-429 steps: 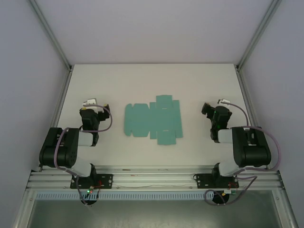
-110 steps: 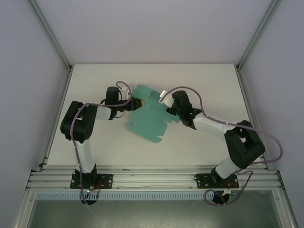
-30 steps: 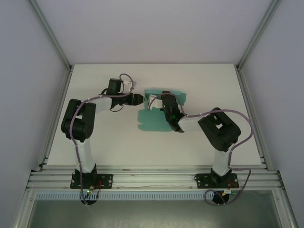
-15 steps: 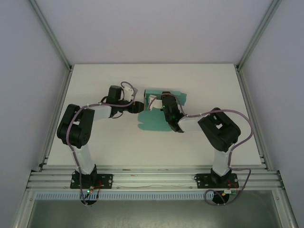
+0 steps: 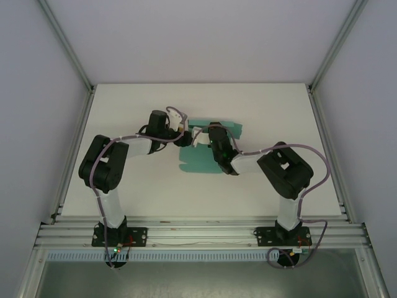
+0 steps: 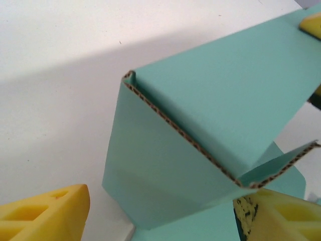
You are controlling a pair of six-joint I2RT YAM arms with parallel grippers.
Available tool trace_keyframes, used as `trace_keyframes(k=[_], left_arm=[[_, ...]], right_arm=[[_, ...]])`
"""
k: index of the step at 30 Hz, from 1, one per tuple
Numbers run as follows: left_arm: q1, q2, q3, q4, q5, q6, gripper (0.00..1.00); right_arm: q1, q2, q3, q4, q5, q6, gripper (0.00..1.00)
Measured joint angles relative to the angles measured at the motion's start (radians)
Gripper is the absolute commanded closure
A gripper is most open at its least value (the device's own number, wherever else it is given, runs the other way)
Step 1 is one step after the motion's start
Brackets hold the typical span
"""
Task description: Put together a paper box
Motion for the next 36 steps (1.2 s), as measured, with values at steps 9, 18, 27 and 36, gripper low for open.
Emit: trace_keyframes(k=[9,18,27,36], left_arm=[[-0.003,0.000,-0.046,0.036,-0.021,-0.014,0.39],[-0.045,0.010,-0.083,0.070,-0.071,-0.029,0.62],[-0.108,0.010,-0.079,0.093,-0.246,-0.056,0.80],[-0.131,0.013,-0.048,0.056,-0.354,-0.056,0.93]], right_arm=[[0.011,0.002,-0.027,-0.011,0.022,0.049,1.00],[0.031,0.002,-0.032,-0.012,0.034,0.067,1.00],[0.042,-0.014,-0.032,-0.053,0.092,0.110,1.00],[0.054,-0.060,-0.032,-0.156,0.095,0.198,0.96]])
